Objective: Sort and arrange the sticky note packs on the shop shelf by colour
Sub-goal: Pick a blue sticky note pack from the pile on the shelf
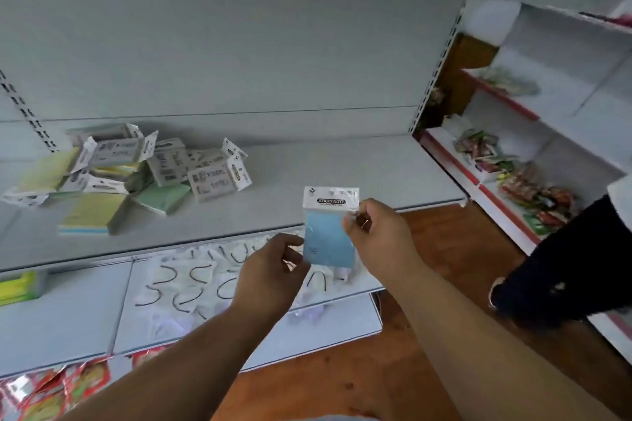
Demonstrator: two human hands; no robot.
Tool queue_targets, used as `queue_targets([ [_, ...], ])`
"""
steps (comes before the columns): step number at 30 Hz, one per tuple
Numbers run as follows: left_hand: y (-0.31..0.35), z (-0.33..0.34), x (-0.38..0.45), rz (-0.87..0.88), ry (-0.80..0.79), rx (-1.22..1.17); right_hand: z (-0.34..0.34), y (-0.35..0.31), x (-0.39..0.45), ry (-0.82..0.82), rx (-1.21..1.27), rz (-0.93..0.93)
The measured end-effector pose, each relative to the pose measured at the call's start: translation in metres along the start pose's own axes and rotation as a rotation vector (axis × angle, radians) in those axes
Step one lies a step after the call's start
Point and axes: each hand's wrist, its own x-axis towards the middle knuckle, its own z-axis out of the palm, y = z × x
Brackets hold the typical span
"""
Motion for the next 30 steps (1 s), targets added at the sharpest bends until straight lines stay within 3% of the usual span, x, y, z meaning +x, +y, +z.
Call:
queue_targets([
  [8, 0.097, 0.123, 0.053, 0.040, -0.093, 0.021, -0.095, 0.107, 0.083, -0.085, -0.183, 0.129],
  [21, 0.148, 0.179, 0.217, -0.010, -0.129, 0.188, -0.087, 0.170, 0.253, -0.152, -0.318, 0.069],
  [30, 0.182, 0.239, 0.291, -0.137, 0.011, 0.383, -0.070, 0.227, 0.360, -0.307, -0.285, -0.030],
])
